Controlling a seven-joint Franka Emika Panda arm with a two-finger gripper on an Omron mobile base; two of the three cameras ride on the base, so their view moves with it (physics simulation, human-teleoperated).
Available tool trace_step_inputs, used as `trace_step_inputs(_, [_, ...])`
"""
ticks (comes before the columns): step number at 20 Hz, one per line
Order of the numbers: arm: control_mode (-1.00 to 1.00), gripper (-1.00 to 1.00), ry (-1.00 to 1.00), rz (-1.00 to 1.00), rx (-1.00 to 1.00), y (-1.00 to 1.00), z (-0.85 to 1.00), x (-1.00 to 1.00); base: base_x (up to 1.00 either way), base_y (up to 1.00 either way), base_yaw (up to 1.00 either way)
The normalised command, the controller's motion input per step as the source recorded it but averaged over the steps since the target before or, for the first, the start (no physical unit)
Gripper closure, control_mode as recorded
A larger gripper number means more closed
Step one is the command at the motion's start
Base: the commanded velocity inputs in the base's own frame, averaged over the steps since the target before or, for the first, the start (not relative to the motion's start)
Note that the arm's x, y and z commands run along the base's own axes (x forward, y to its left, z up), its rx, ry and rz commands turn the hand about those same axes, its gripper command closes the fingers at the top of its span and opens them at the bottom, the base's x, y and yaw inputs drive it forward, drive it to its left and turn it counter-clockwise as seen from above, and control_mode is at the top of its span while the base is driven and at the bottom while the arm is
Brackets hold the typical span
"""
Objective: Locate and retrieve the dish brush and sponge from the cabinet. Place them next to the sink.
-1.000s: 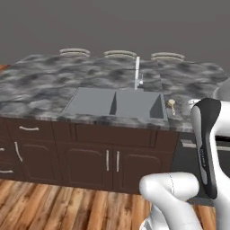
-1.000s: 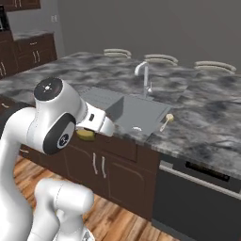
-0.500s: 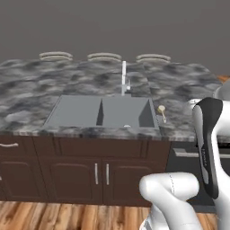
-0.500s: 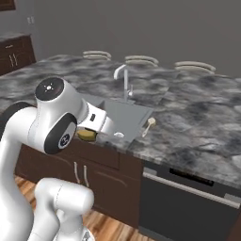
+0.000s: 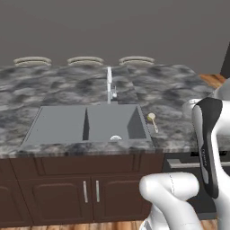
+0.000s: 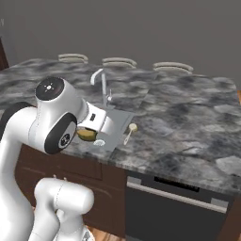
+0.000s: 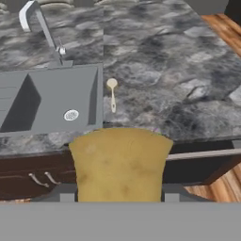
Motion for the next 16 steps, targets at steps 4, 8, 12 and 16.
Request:
trace_step_inputs(4, [1.0, 1.0, 0.0, 0.0, 0.0, 0.0, 0.0, 0.0, 0.41, 0.15, -0.26])
trace_step_inputs(8, [1.0, 1.0, 0.0, 0.0, 0.0, 0.0, 0.0, 0.0, 0.13, 0.43, -0.16])
trace_step_inputs(12, [1.0, 1.0, 0.0, 0.0, 0.0, 0.0, 0.0, 0.0, 0.19, 0.44, -0.12])
trace_step_inputs(16, [1.0, 1.0, 0.0, 0.0, 0.0, 0.0, 0.0, 0.0, 0.08, 0.0, -0.01])
